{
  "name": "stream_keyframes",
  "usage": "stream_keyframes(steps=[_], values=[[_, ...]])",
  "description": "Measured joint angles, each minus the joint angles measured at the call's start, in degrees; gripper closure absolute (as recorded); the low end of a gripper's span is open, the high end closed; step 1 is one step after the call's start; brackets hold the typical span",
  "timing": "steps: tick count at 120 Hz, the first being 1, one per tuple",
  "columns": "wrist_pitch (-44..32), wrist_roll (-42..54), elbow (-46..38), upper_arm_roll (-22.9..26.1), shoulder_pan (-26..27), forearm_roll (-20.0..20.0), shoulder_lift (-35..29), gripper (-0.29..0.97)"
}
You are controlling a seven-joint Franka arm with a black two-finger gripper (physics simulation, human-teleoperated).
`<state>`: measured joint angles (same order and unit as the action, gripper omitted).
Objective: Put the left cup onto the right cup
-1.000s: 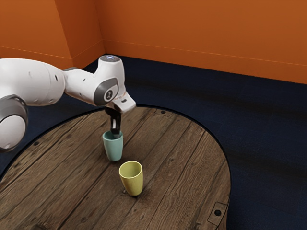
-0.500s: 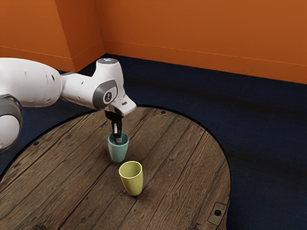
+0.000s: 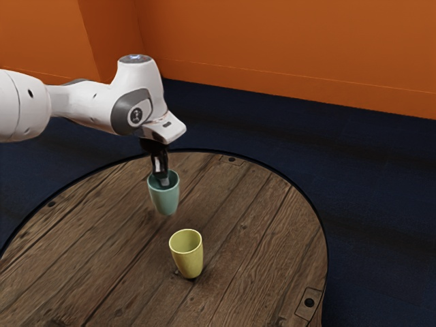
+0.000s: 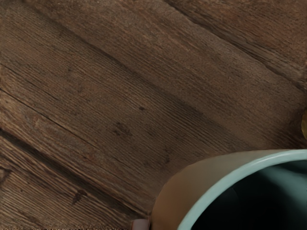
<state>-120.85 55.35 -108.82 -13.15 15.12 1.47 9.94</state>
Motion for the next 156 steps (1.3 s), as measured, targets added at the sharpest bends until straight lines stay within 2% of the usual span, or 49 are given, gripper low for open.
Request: stream_keyframes(steps=[25,67,110,156], values=[[2.3,-1.1,-0.6,0.0,2.1,-1.1,-3.6,0.79],[3.1,-3.5,-0.9,0.0,6.1,-1.3,-5.0,0.79],[2.2,-6.4,-5.9,0.1,7.4,1.8,-6.5,0.79],[1.1,-8.6,-6.4,0.1,10.0,3.3,-6.4,0.79]])
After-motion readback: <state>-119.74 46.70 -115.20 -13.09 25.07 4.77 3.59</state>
